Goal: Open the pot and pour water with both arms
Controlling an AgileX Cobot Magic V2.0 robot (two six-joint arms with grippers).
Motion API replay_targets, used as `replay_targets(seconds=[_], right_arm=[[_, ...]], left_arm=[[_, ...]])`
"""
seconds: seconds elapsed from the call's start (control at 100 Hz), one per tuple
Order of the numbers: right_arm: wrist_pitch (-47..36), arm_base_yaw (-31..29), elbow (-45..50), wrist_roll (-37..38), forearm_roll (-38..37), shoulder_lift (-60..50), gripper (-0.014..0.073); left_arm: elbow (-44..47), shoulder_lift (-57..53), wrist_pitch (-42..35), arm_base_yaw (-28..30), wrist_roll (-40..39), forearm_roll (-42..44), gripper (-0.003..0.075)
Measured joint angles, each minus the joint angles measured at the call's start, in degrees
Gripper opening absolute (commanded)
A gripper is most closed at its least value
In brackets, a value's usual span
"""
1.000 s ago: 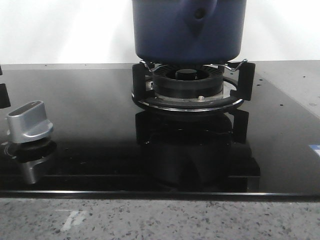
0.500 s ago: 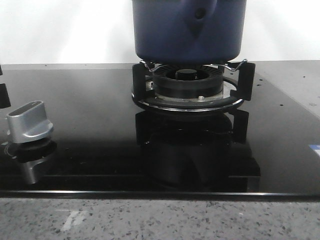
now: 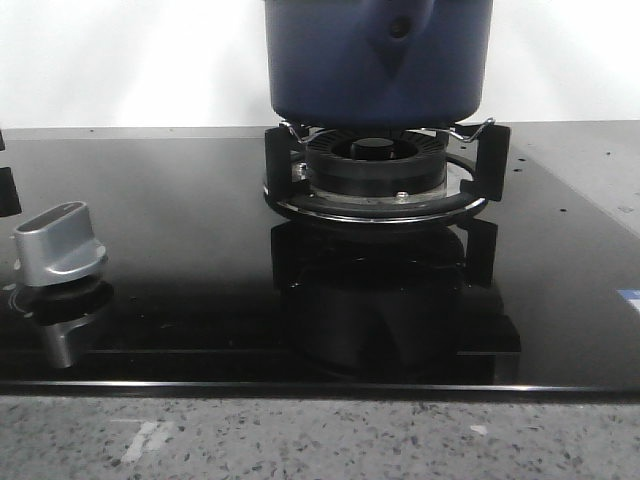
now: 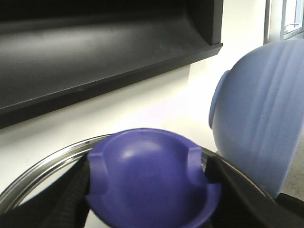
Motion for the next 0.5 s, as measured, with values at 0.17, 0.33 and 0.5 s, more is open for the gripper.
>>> replay_targets(seconds=[0.17,0.33,0.5], right_arm=[[8.3,0.0,-0.1,0.0,0.3,-2.4,-0.0047],[27.8,-1.4,-4.1,0.0,3.8,-6.3,-0.0047],[53.8,-8.5,-12.7,0.0,9.4,-8.7,-0.0047]], left_arm=[[0.0,0.0,1.5,0.0,0.0,0.0,0.0347],[0.0,0.0,2.9,0.0,0.0,-0.7,0.0347],[0.0,0.0,4.9,0.0,0.0,-2.3,0.0347]])
